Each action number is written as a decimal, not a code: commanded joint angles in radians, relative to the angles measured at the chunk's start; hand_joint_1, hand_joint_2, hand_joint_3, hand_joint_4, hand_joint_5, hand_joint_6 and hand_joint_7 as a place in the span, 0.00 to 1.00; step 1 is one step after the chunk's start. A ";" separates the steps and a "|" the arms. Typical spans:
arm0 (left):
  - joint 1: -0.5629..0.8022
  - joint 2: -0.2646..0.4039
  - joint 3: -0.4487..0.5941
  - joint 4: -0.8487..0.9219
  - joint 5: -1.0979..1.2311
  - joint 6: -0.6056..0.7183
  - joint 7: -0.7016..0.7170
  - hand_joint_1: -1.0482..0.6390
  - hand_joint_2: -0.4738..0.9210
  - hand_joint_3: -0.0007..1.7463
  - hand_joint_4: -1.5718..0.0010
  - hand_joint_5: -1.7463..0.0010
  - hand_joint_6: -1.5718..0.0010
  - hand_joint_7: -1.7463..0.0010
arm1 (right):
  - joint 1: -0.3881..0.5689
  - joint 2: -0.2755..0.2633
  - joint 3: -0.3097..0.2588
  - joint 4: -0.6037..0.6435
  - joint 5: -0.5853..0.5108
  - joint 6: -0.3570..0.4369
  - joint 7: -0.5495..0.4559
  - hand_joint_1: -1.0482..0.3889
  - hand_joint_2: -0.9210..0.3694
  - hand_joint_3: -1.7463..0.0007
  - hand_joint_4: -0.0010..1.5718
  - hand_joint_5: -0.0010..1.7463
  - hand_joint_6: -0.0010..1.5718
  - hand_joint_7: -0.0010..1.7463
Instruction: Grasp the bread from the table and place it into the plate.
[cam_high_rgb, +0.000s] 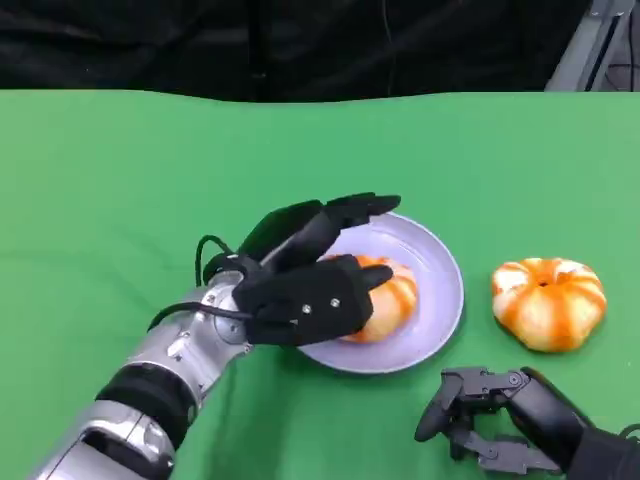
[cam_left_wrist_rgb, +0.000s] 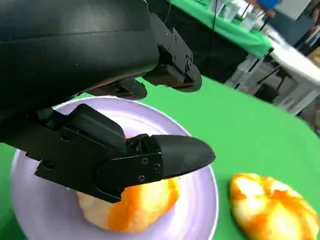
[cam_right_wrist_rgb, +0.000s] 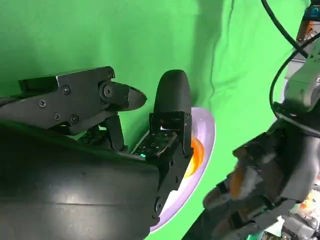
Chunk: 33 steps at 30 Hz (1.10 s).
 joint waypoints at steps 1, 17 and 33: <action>0.031 0.030 0.039 -0.050 -0.054 -0.034 -0.040 0.07 1.00 0.51 0.76 1.00 0.77 1.00 | 0.005 -0.006 -0.002 -0.010 0.027 0.029 0.017 0.73 0.00 0.73 0.44 0.85 0.49 0.63; 0.190 0.015 0.230 -0.195 -0.328 -0.225 -0.145 0.11 1.00 0.39 0.65 0.98 0.74 0.99 | 0.005 -0.016 -0.003 0.003 0.018 0.001 0.011 0.76 0.00 0.73 0.45 0.85 0.48 0.64; 0.269 -0.020 0.330 -0.265 -0.546 -0.218 -0.373 0.14 1.00 0.29 0.63 0.99 0.72 1.00 | 0.001 -0.016 -0.005 0.010 0.021 0.006 0.012 0.75 0.00 0.72 0.46 0.85 0.48 0.64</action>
